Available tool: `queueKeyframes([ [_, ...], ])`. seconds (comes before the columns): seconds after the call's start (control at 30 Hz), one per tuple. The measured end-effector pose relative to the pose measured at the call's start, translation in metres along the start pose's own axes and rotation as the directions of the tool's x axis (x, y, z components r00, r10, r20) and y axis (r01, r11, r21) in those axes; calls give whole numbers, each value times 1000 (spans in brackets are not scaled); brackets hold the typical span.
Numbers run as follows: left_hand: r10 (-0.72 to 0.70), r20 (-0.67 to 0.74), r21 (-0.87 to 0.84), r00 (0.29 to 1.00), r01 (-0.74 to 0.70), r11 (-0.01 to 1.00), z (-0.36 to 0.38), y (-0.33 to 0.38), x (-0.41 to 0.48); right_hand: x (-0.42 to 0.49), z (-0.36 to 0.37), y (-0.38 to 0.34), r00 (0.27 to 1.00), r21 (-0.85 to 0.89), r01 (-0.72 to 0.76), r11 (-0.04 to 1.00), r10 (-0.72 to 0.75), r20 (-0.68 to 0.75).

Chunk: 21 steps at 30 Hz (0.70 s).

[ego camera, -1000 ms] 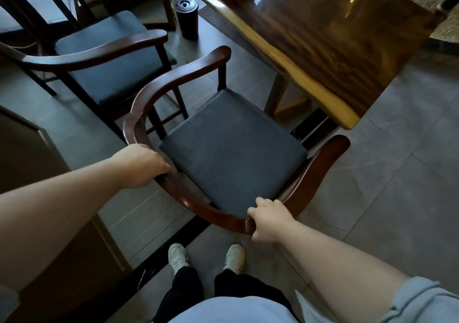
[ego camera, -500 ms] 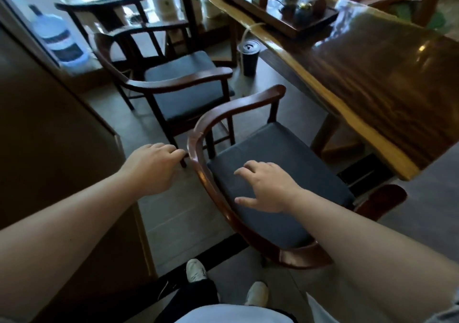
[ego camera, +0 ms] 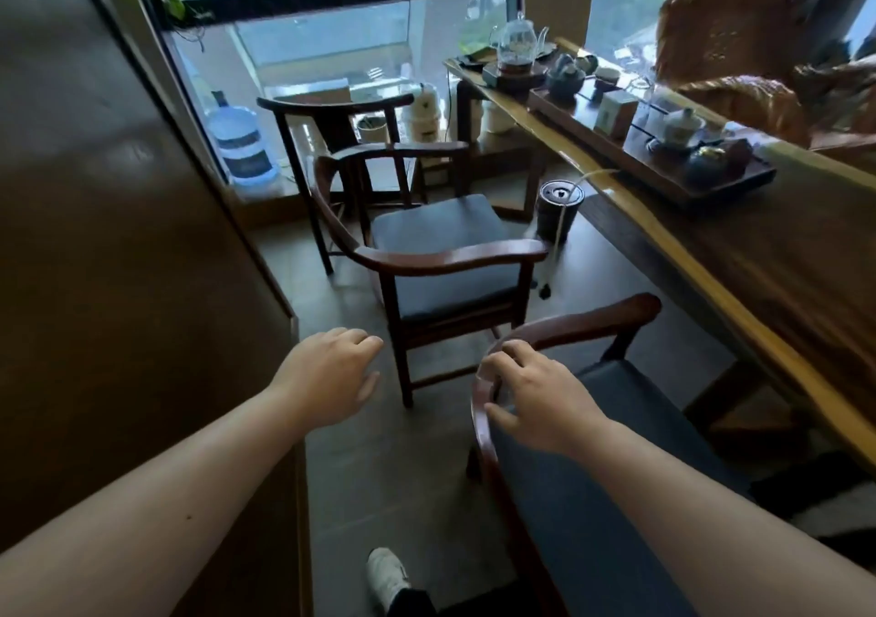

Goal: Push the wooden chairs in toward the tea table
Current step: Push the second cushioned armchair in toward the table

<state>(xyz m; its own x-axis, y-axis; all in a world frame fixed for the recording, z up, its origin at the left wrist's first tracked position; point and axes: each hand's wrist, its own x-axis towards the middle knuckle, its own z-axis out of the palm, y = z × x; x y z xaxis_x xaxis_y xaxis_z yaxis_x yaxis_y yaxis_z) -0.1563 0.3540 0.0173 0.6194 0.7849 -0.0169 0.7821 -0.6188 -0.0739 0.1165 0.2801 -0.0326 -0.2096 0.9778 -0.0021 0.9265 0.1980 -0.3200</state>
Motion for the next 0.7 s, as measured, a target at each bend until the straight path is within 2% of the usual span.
queueKeyframes([
  [0.37,40,43,-72,998,-37,997,13,-132,115,135,26,5,973,117,-232,966,228,45],
  [0.57,80,57,-110,995,-74,991,26,-175,160,190,35,16,960,136,-263,955,246,129],
  [0.7,133,81,-76,988,-127,989,35,-208,203,246,44,33,955,121,-266,956,245,166],
])
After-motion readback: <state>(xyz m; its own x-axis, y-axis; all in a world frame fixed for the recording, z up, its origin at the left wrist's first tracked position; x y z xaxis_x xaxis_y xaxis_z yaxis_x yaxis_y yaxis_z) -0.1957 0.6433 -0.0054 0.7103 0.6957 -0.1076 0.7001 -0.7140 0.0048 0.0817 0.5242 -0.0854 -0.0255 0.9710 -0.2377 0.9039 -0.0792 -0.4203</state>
